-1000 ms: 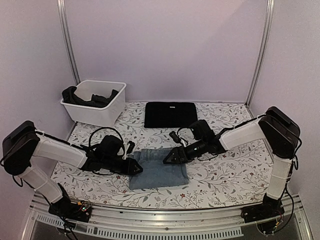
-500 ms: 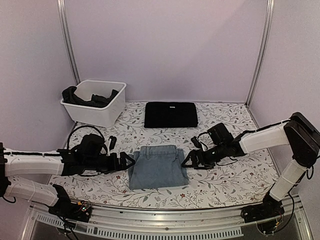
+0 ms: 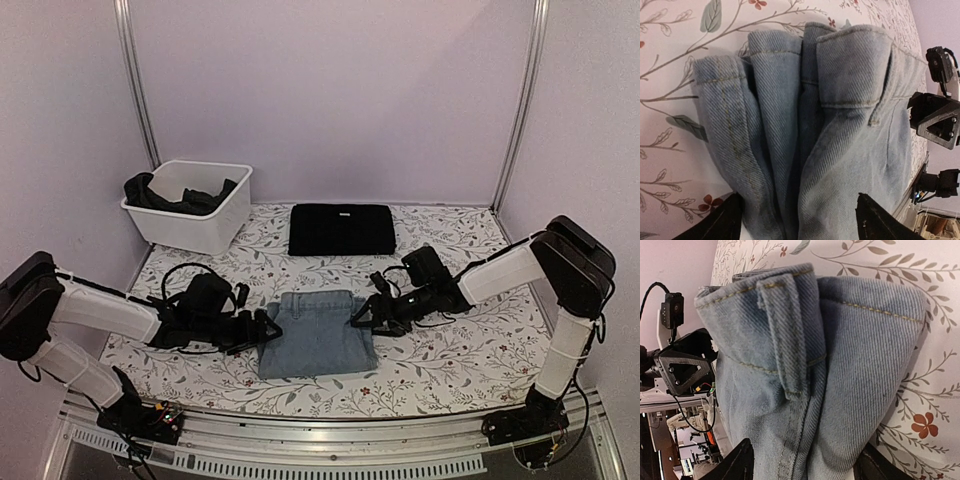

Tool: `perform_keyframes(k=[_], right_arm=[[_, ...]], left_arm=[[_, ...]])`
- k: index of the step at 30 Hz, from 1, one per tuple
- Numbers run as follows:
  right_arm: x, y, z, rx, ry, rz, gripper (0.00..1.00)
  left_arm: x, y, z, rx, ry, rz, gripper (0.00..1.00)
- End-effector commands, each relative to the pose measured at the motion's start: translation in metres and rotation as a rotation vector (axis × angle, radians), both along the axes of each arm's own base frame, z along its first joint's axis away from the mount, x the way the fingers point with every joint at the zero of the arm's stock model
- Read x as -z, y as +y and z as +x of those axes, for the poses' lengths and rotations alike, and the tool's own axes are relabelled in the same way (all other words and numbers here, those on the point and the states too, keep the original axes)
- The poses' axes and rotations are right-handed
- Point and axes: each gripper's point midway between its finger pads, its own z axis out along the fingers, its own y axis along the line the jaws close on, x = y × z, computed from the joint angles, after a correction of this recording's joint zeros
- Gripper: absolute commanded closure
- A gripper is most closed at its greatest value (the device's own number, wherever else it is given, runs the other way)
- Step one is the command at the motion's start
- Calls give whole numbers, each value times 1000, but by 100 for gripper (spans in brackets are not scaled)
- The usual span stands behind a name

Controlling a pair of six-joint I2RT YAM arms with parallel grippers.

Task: Fold and stack the mixed laundry pile
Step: Pick up the square-folded skirt.

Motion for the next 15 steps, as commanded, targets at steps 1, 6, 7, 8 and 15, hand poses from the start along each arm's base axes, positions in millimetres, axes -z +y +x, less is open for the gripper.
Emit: perform_keyframes(k=[1, 6, 7, 8, 15], right_arm=[[23, -2, 1, 26, 49, -56, 37], [24, -3, 11, 63, 17, -79, 46], [24, -3, 14, 71, 8, -84, 53], [23, -2, 17, 77, -1, -86, 60], [7, 1, 39, 106, -90, -107, 100]], left_arm=[[6, -6, 11, -6, 7, 1, 27], [9, -9, 31, -5, -41, 124, 58], [9, -10, 34, -2, -53, 147, 64], [9, -11, 38, -1, -61, 166, 72], [-3, -22, 57, 23, -123, 219, 100]])
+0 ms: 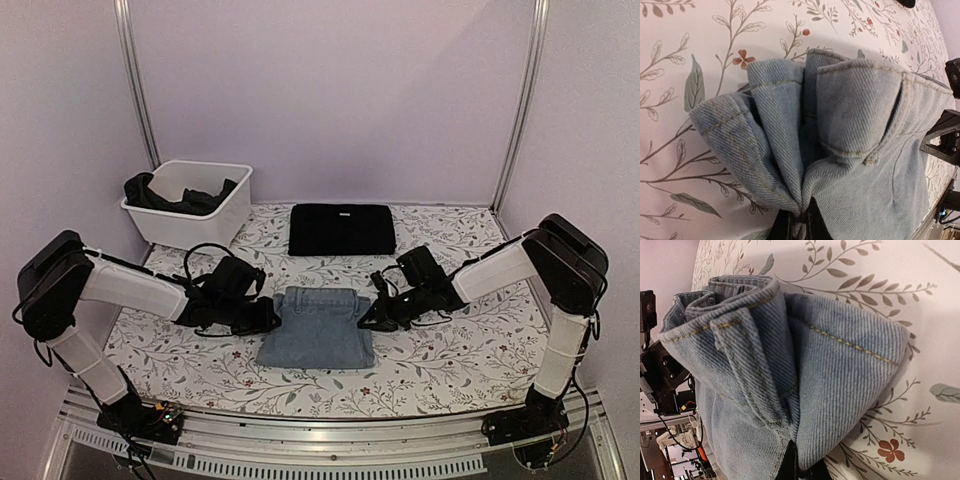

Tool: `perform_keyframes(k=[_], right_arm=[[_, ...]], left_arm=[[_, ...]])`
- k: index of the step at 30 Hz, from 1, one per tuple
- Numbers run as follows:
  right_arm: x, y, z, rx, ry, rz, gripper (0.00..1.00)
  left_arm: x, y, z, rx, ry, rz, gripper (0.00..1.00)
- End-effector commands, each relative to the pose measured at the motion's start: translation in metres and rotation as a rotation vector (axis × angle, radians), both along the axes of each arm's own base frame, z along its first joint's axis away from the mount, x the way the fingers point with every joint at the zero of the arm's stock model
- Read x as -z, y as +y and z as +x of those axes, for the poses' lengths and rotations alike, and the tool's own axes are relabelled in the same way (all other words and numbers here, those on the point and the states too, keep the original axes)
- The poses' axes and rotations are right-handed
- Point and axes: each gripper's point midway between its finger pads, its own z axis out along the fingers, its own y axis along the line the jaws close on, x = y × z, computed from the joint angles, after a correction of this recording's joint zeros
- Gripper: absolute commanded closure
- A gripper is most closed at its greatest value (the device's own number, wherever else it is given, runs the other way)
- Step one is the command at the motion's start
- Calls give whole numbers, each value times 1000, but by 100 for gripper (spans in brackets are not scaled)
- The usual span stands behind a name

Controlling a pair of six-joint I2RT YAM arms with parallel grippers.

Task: Fold and stack the mixed laundry pile
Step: Pick up the square-folded skirt, then place the square-folded skirt at the corner of the board.

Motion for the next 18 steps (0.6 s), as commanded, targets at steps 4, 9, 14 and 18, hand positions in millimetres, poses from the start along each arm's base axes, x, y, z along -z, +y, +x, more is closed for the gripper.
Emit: perform_keyframes(k=[4, 9, 14, 18], right_arm=[[-33, 2, 38, 46, -183, -59, 100], [-68, 1, 63, 68, -316, -97, 100], [-98, -5, 101, 104, -409, -124, 100], [-126, -15, 143, 158, -476, -119, 100]], left_arm=[[-28, -8, 25, 34, -133, 68, 100], [-54, -14, 50, 55, -233, 139, 100], [-100, -29, 98, 32, -340, 104, 100], [-138, -39, 146, 25, -428, 63, 100]])
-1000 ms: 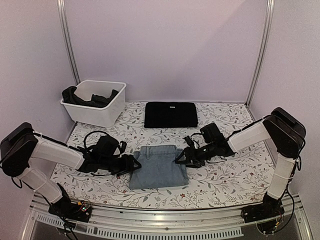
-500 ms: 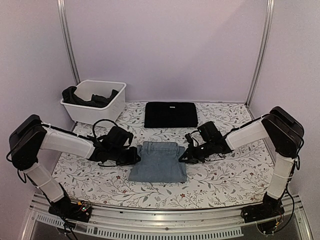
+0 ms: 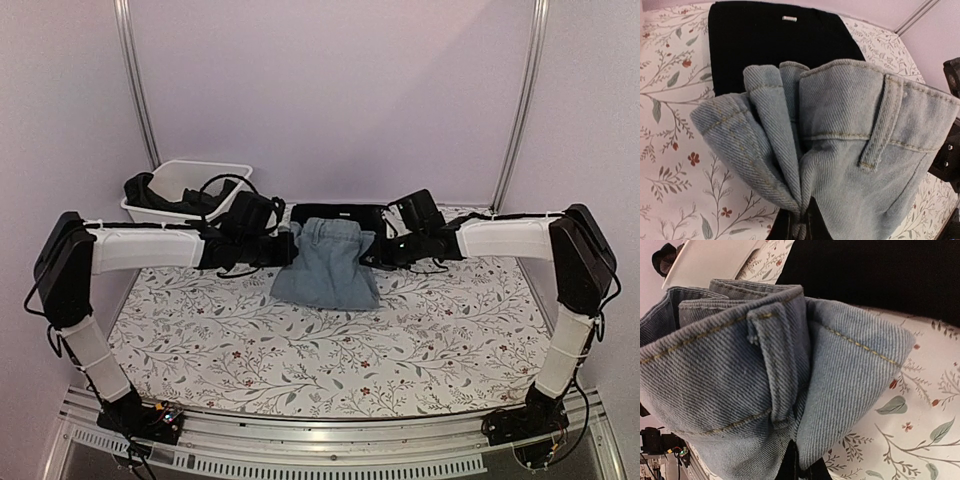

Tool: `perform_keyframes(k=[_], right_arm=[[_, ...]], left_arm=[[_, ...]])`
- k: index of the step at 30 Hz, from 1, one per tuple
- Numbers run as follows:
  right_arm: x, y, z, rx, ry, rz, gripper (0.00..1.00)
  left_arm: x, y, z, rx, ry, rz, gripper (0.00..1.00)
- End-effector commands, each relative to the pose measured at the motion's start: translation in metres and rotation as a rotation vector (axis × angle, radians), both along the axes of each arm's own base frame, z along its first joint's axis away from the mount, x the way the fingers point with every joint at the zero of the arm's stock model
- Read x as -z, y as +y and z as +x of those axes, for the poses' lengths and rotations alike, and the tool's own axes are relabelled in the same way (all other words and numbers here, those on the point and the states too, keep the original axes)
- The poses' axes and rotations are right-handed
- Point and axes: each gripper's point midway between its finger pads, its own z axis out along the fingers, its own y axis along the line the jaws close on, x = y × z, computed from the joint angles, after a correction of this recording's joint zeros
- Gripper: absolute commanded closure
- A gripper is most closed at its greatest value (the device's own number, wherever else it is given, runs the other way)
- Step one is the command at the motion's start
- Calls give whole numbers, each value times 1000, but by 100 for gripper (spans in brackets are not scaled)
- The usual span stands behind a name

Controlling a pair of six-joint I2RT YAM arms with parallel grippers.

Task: Fold and stack the mixed laundry pile
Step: Place the square-folded skirt at the corner of the board.

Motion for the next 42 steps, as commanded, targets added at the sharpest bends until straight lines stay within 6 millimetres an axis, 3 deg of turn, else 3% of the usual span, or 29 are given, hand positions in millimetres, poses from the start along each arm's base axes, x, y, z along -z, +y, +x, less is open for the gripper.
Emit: perform_keyframes(k=[1, 6, 13, 16, 25, 27, 32, 33, 35, 37, 38, 39, 42], right_arm=[[-50, -20, 60, 74, -152, 5, 100], [-83, -41, 124, 150, -258, -18, 100], [-88, -63, 197, 216, -334, -49, 100], [-68, -62, 216, 221, -333, -65, 100], [-20, -65, 263, 262, -334, -102, 100], [-4, -65, 269, 268, -318, -107, 100], [14, -71, 284, 286, -324, -122, 96], [18, -75, 287, 296, -324, -128, 88], [19, -82, 293, 314, -332, -128, 75], [12, -86, 296, 324, -344, -122, 53], [3, -89, 298, 329, -356, -114, 43], [-4, -91, 298, 333, -365, -112, 39], [-43, -97, 298, 343, -419, -106, 26]], left_arm=[[-39, -10, 61, 19, -133, -11, 100], [-61, -22, 121, 18, -244, 6, 100], [-55, -23, 193, 1, -305, 12, 100], [-46, -20, 216, -10, -312, 3, 100], [-3, -12, 262, -19, -283, -13, 100], [13, -11, 269, -21, -261, -20, 100], [35, -8, 280, -34, -243, -16, 98], [37, -6, 282, -40, -242, -15, 90], [37, 1, 286, -60, -243, -20, 65], [29, 7, 291, -73, -253, -30, 45], [21, 11, 293, -78, -264, -33, 39], [11, 14, 295, -83, -277, -33, 28], [-25, 21, 295, -85, -330, -13, 8]])
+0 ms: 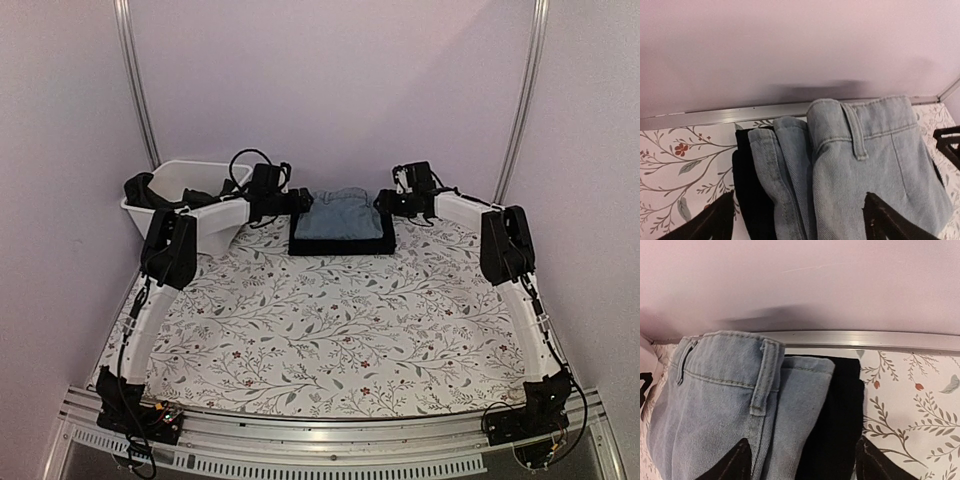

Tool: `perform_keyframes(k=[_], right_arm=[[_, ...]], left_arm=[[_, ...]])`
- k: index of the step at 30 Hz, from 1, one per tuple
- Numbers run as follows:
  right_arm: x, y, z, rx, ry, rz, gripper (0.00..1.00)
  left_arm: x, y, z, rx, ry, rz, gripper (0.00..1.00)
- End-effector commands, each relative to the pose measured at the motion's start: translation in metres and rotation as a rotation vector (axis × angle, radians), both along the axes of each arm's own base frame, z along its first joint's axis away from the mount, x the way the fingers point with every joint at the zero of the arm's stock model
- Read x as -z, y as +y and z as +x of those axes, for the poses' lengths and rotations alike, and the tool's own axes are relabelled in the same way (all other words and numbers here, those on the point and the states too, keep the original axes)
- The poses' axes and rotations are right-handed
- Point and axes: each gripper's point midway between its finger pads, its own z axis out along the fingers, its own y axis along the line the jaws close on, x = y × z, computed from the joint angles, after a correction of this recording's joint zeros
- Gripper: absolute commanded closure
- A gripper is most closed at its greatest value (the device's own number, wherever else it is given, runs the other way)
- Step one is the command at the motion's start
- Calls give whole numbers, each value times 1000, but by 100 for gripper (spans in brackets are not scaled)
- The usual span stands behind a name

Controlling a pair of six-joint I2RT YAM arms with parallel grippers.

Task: Fold and stack the mixed laundry pile
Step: Place the square-folded skirt at the corner of the board, then reset both arms

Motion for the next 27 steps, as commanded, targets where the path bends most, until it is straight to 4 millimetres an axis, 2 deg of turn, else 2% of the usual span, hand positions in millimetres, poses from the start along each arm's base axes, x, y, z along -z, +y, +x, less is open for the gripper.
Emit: perform_keyframes(k=[1, 5, 6, 7, 8, 9, 10, 11, 12, 13, 15, 16, 17, 20, 22, 23, 25, 26, 27], right_arm=[[-84, -17, 11, 36, -143, 10, 21], [-137, -25, -4, 6, -204, 31, 2], [-145, -28, -8, -2, -210, 45, 1], [-168, -34, -16, -28, -231, 90, 1], [-181, -41, -22, -49, -239, 128, 1], [-185, -49, -27, -61, -231, 171, 1], [-202, -57, -35, -72, -237, 231, 1], [-204, -67, -41, -89, -230, 276, 1], [-216, -75, -51, -121, -233, 333, 1], [-227, -82, -63, -145, -232, 373, 1], [-236, -92, -77, -135, -222, 408, 1], [-226, -96, -84, -117, -189, 389, 1], [-231, -99, -95, -115, -202, 362, 1], [-222, -105, -123, -107, -190, 321, 1], [-220, -108, -148, -115, -188, 294, 1], [-211, -109, -159, -118, -170, 283, 1], [-207, -114, -187, -112, -178, 258, 1], [-194, -118, -198, -100, -163, 245, 1], [-193, -120, -213, -97, -178, 237, 1]], left_arm=[[-82, 20, 9, -30, -125, 6, 2], [-140, 31, -7, -42, -180, 25, 0], [-153, 35, -13, -43, -190, 25, 0], [-167, 39, -19, -45, -200, 24, 0], [-177, 42, -25, -41, -204, 20, 0], [-189, 48, -32, -41, -210, 10, 0], [-199, 53, -38, -43, -211, -3, 0], [-208, 60, -45, -39, -213, -22, 0], [-217, 65, -54, -23, -210, -50, 0], [-216, 72, -62, -15, -187, -80, 0], [-227, 86, -79, 15, -174, -128, 0], [-234, 93, -87, 18, -171, -136, 0], [-238, 100, -95, 8, -165, -120, 0], [-235, 116, -120, -27, -131, -54, 0], [-240, 128, -147, -45, -140, -53, 0], [-237, 133, -158, -58, -135, -53, 0], [-227, 143, -184, -78, -118, -54, 0], [-222, 148, -196, -89, -113, -60, 0], [-214, 153, -209, -97, -105, -69, 0]])
